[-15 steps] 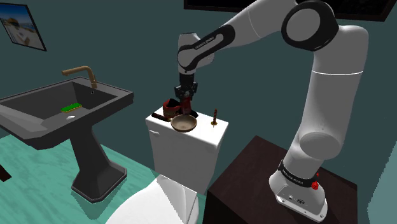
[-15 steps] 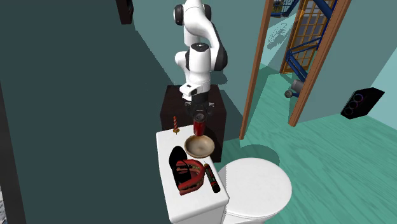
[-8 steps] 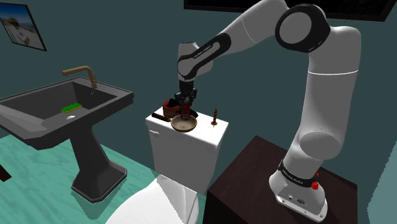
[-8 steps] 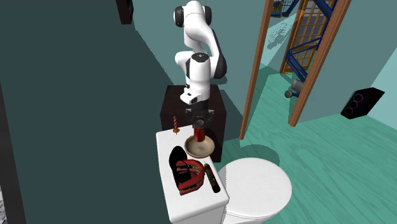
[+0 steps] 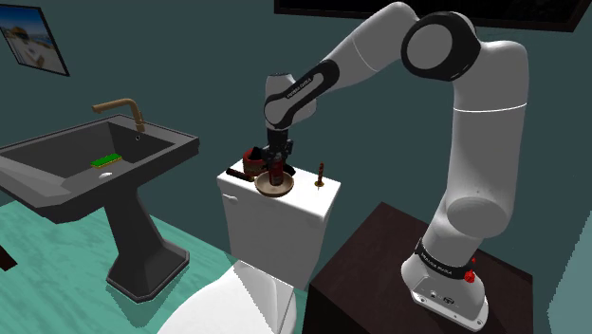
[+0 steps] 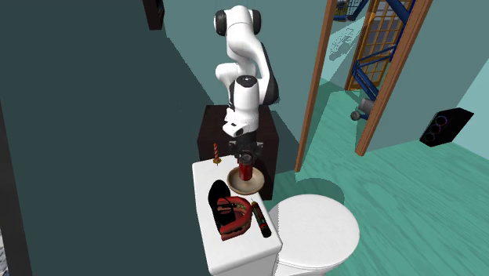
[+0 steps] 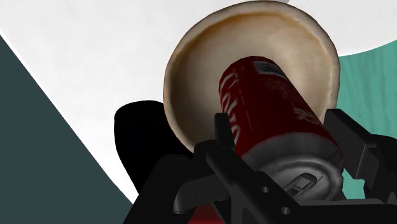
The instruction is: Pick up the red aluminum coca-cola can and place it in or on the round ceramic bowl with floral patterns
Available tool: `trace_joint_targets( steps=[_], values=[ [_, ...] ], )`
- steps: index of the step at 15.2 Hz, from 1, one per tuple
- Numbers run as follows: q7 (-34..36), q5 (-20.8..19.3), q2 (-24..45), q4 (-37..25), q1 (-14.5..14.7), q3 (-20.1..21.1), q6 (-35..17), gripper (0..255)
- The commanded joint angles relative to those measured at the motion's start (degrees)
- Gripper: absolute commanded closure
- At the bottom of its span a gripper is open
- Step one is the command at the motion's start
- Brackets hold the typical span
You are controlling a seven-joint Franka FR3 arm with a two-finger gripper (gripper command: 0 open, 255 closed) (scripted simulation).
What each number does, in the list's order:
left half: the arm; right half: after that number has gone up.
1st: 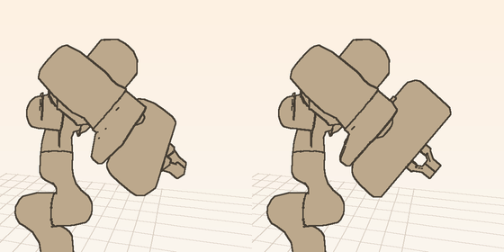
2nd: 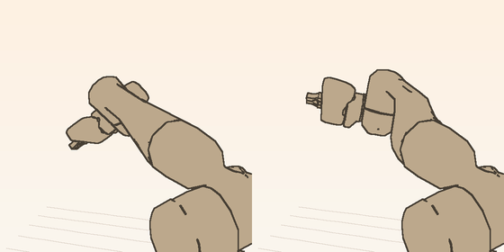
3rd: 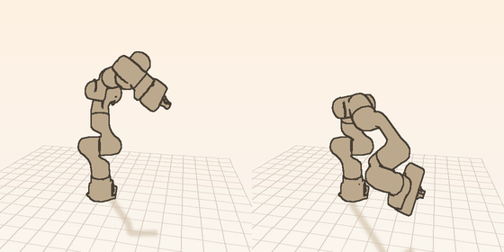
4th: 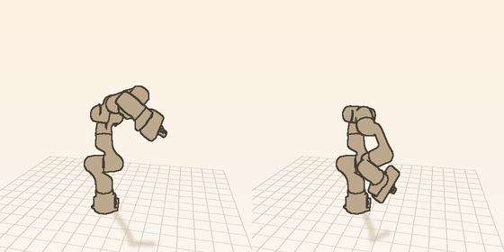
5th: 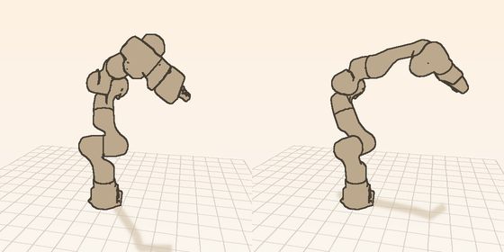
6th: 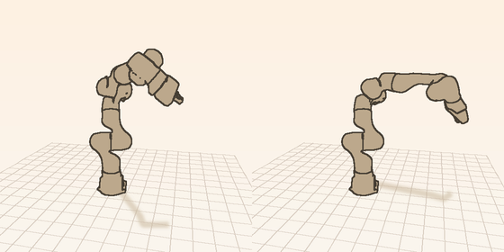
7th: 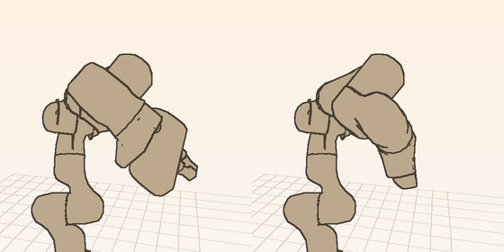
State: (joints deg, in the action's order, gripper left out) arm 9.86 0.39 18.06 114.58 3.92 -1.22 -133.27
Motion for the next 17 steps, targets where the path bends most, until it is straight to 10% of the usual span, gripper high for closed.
trace_joint_targets(
  steps=[1,5,6,17],
  values=[
    [-0.01,0.00,0.06,0.01,-0.01,0.00,-0.13,255],
    [-0.01,0.00,0.06,0.01,-0.01,0.00,-0.13,255],
    [-0.01,0.00,0.07,0.01,-0.01,0.00,-0.12,0],
    [0.08,-0.12,-4.09,-2.07,0.04,-0.05,6.11,0]
  ],
)
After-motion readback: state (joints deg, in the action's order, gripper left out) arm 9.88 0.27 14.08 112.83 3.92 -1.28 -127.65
